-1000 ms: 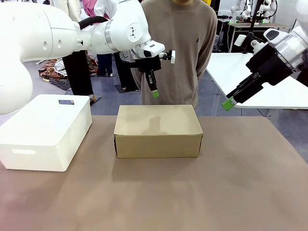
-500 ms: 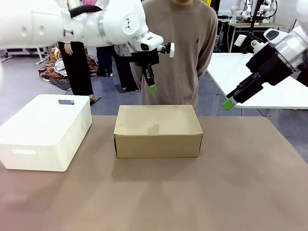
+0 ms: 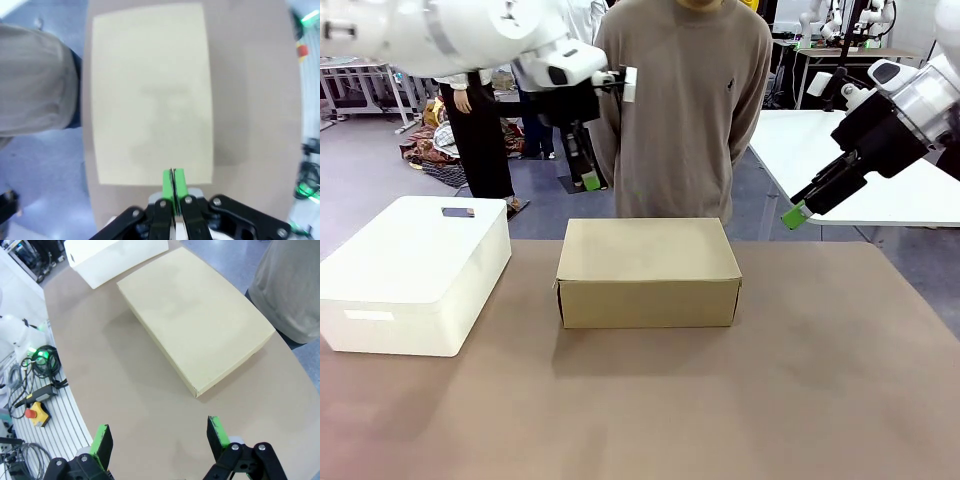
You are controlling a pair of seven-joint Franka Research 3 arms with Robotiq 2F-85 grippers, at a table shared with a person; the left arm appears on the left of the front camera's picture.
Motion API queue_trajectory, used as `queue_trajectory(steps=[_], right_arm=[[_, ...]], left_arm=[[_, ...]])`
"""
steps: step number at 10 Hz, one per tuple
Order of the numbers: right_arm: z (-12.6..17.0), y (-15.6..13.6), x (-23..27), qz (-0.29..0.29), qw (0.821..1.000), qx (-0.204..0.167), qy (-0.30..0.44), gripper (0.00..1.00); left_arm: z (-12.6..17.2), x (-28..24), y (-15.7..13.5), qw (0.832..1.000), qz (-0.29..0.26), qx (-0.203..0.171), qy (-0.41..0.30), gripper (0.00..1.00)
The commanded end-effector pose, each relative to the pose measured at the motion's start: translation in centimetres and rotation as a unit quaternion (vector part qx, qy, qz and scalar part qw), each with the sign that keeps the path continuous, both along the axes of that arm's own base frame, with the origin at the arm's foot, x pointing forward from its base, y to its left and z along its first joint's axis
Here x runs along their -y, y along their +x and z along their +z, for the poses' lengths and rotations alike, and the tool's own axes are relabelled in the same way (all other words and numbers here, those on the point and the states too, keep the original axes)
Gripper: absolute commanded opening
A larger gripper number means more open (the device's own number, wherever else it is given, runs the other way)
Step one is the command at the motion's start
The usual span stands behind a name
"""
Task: Pack the shoes into the box.
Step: Press down on the lid of the Shoes Box.
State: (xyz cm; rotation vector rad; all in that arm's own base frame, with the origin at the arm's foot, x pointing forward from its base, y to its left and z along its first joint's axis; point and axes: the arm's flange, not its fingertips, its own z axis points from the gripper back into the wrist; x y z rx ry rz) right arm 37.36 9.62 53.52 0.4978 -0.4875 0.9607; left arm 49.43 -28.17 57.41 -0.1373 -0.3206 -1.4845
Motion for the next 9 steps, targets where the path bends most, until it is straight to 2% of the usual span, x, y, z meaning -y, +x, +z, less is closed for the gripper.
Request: queue_trajectory(steps=[1, 4, 6, 9], right_arm=[[0.0, 0.0, -0.1, -0.007, 1.0, 0.001, -0.007, 1.0], [0.0, 0.0, -0.1, -0.007, 1.0, 0.001, -0.007, 1.0], [0.0, 0.0, -0.1, -0.007, 1.0, 0.001, -0.007, 1.0], [0.0, 0.0, -0.1, -0.007, 1.0, 0.001, -0.007, 1.0]], left_arm=[[-0.4, -4.2, -2.9, 0.999, -0.021, -0.003, -0.035, 0.43], [-0.1, -7.8, -6.3, 0.998, -0.029, -0.008, -0.047, 1.0], [-0.8, -8.9, -8.4, 0.998, 0.016, 0.016, -0.059, 1.0], [-2.8, -8.9, -10.1, 0.991, 0.08, 0.02, -0.109, 1.0]])
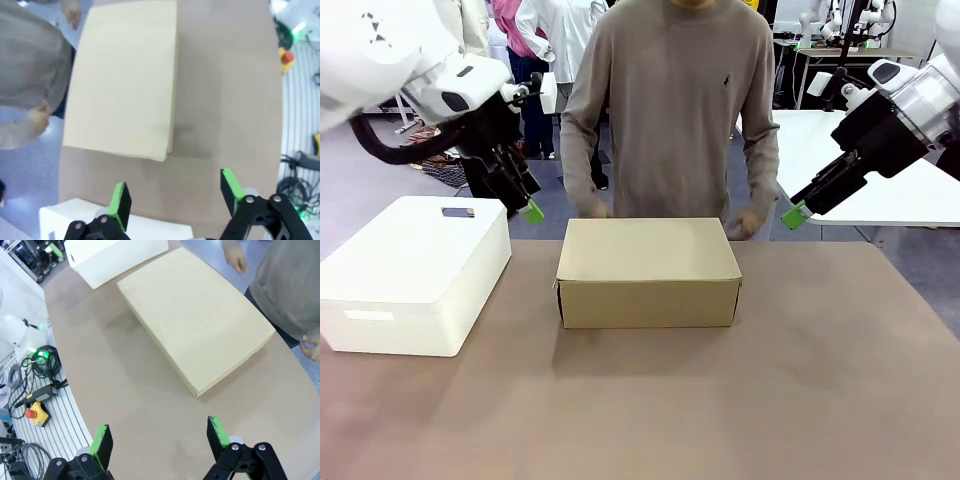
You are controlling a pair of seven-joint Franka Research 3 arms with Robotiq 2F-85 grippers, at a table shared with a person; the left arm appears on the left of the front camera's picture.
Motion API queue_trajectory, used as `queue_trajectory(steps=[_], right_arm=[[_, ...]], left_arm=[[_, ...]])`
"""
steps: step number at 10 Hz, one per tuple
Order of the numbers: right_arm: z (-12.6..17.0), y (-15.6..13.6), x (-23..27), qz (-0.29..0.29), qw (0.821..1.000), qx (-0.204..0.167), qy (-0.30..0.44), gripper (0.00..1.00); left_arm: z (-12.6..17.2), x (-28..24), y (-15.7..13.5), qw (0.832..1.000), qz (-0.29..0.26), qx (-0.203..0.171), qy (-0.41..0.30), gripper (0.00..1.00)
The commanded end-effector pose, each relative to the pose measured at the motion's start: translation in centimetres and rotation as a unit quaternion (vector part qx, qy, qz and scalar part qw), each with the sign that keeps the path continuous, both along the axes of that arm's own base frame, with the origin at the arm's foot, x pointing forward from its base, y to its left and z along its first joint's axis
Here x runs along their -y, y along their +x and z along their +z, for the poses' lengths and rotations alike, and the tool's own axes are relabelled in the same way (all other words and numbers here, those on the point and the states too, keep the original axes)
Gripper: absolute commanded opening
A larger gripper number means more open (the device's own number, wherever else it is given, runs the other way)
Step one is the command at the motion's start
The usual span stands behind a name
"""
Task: Pack the shoes into the box.
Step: Press down on the lid of the Shoes Box.
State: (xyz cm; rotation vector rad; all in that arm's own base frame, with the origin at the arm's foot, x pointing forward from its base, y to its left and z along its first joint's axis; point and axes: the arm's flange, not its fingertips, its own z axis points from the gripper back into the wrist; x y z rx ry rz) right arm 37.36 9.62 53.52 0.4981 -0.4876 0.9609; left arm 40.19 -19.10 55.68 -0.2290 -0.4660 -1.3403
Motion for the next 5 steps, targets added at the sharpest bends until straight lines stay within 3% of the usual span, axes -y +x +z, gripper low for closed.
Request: queue_trajectory(steps=[1, 5], right_arm=[[0.0, 0.0, -0.1, -0.008, 1.0, 0.001, -0.007, 1.0], [0.0, 0.0, -0.1, -0.008, 1.0, 0.001, -0.007, 1.0]], left_arm=[[-1.8, 0.3, -1.2, 0.999, 0.028, 0.006, -0.041, 1.0], [-3.4, 0.1, -0.2, 0.997, 0.034, -0.018, -0.074, 1.0]])
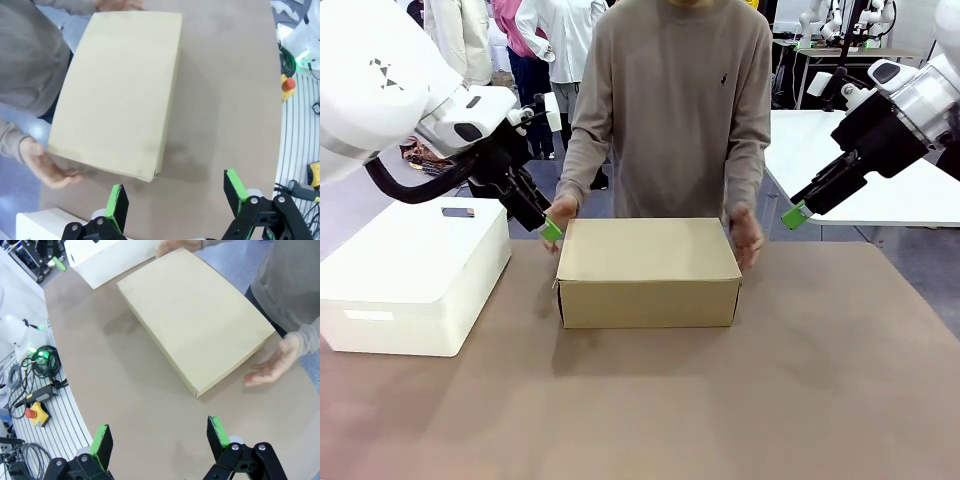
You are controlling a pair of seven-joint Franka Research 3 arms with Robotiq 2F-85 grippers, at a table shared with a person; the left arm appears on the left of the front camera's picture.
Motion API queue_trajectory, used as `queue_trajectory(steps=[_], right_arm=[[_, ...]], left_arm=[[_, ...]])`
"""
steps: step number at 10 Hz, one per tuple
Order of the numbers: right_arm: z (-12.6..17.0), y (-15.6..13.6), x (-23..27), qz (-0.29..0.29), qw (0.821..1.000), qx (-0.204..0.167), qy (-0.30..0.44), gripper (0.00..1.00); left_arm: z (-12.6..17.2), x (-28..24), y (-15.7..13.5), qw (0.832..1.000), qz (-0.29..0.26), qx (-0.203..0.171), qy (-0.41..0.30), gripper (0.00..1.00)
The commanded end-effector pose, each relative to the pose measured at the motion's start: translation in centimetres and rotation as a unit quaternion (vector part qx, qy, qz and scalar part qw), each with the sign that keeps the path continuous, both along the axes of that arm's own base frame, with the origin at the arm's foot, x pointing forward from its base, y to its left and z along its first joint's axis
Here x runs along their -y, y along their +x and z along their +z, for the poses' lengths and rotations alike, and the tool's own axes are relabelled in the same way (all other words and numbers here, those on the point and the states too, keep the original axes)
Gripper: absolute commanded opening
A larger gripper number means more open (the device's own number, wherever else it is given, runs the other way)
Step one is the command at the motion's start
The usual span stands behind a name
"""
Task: Pack the shoes into the box.
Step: Press down on the lid of the Shoes Box.
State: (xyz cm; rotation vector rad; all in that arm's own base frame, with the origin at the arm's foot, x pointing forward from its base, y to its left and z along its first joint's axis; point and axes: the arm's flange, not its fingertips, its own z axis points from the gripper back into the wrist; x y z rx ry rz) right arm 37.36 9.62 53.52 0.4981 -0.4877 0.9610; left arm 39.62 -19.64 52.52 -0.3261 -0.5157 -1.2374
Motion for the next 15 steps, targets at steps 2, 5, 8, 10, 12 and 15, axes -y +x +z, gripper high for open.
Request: queue_trajectory(steps=[2, 5, 8, 10, 12, 15], right_arm=[[0.0, 0.0, -0.1, -0.008, 1.0, 0.0, -0.007, 1.0], [0.0, 0.0, -0.1, -0.008, 1.0, 0.0, -0.007, 1.0], [0.0, 0.0, -0.1, -0.008, 1.0, 0.0, -0.007, 1.0], [0.0, 0.0, -0.1, -0.008, 1.0, 0.0, -0.007, 1.0], [0.0, 0.0, -0.1, -0.008, 1.0, 0.0, -0.007, 1.0], [0.0, 0.0, -0.1, -0.008, 1.0, 0.0, -0.007, 1.0]], left_arm=[[-0.8, -0.3, 1.7, 0.999, 0.03, -0.017, -0.006, 1.0], [-0.3, -0.2, 0.3, 1.0, 0.003, -0.005, -0.002, 1.0], [-0.3, -0.2, 0.3, 1.0, 0.003, -0.005, -0.002, 1.0], [-0.3, -0.2, 0.3, 1.0, 0.003, -0.005, -0.002, 1.0], [-0.3, -0.2, 0.3, 1.0, 0.003, -0.005, -0.002, 1.0], [-0.3, -0.2, 0.3, 1.0, 0.003, -0.005, -0.002, 1.0]])
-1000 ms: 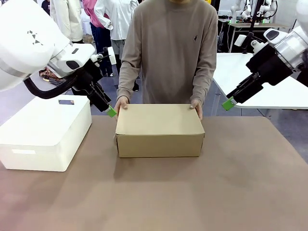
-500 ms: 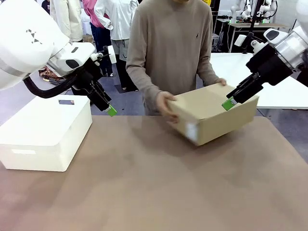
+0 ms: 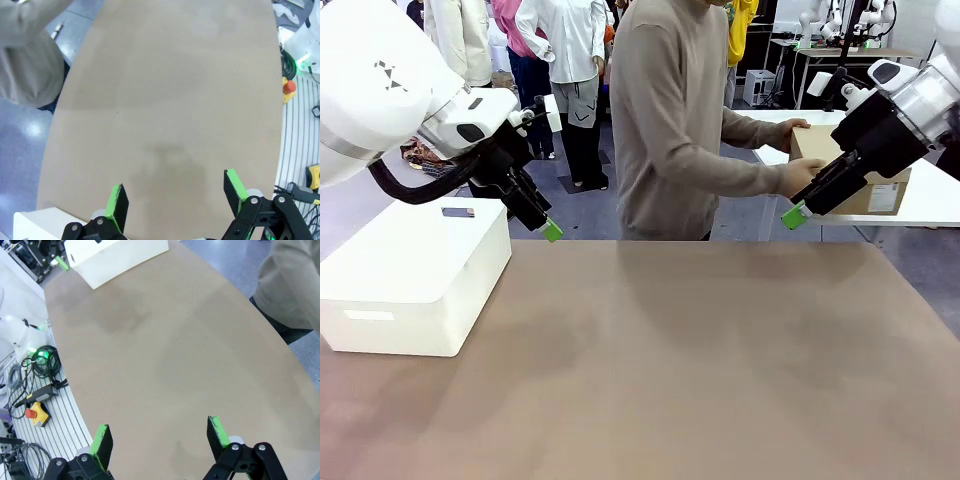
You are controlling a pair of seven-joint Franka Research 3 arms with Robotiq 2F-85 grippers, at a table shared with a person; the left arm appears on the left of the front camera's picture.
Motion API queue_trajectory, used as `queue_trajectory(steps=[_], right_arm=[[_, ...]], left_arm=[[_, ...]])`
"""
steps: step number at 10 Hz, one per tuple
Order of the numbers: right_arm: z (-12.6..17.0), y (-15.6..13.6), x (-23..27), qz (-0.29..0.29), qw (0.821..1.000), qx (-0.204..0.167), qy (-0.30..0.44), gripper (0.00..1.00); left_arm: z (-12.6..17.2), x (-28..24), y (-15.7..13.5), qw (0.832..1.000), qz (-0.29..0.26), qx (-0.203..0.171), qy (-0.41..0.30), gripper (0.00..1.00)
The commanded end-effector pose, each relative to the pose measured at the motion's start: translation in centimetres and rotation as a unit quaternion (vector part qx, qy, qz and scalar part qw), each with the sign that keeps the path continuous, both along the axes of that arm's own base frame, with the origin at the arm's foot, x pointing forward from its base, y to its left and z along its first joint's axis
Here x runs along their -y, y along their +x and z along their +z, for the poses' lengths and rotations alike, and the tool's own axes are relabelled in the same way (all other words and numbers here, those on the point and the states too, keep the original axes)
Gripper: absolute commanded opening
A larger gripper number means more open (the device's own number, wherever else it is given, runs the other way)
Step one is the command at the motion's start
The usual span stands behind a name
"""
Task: Pack the shoes into the box.
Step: Press down on the lid of the Shoes Box.
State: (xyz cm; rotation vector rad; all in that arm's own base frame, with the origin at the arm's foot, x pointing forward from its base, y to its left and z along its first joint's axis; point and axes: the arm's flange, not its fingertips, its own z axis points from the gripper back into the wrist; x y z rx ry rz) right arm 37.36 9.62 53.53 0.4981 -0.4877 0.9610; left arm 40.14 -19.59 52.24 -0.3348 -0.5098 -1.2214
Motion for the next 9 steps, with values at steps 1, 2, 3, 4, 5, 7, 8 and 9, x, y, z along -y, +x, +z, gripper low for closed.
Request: queue_trajectory(steps=[1, 2, 3, 4, 5, 7, 8, 9], right_arm=[[-0.01, -0.03, -0.1, -0.008, 1.0, 0.0, -0.007, 1.0], [-0.01, -0.03, -0.1, -0.008, 1.0, 0.0, -0.007, 1.0], [-0.01, -0.03, -0.1, -0.008, 1.0, 0.0, -0.007, 1.0], [-0.01, -0.03, -0.1, -0.008, 1.0, 0.0, -0.007, 1.0], [-0.01, -0.03, -0.1, -0.008, 1.0, 0.0, -0.007, 1.0], [-0.01, -0.03, -0.1, -0.008, 1.0, 0.0, -0.007, 1.0], [-0.01, -0.03, -0.1, -0.008, 1.0, 0.0, -0.007, 1.0], [-0.01, -0.03, -0.1, -0.008, 1.0, 0.0, -0.007, 1.0]], left_arm=[[0.0, -0.16, -0.22, 1.0, -0.003, 0.002, 0.001, 1.0], [0.0, -0.16, -0.22, 1.0, -0.003, 0.002, 0.001, 1.0], [0.0, -0.16, -0.22, 1.0, -0.003, 0.002, 0.001, 1.0], [0.0, -0.16, -0.22, 1.0, -0.003, 0.002, 0.001, 1.0], [0.0, -0.16, -0.22, 1.0, -0.003, 0.002, 0.001, 1.0], [0.0, -0.16, -0.22, 1.0, -0.003, 0.002, 0.001, 1.0], [0.0, -0.16, -0.22, 1.0, -0.003, 0.002, 0.001, 1.0], [0.0, -0.16, -0.22, 1.0, -0.003, 0.002, 0.001, 1.0]])
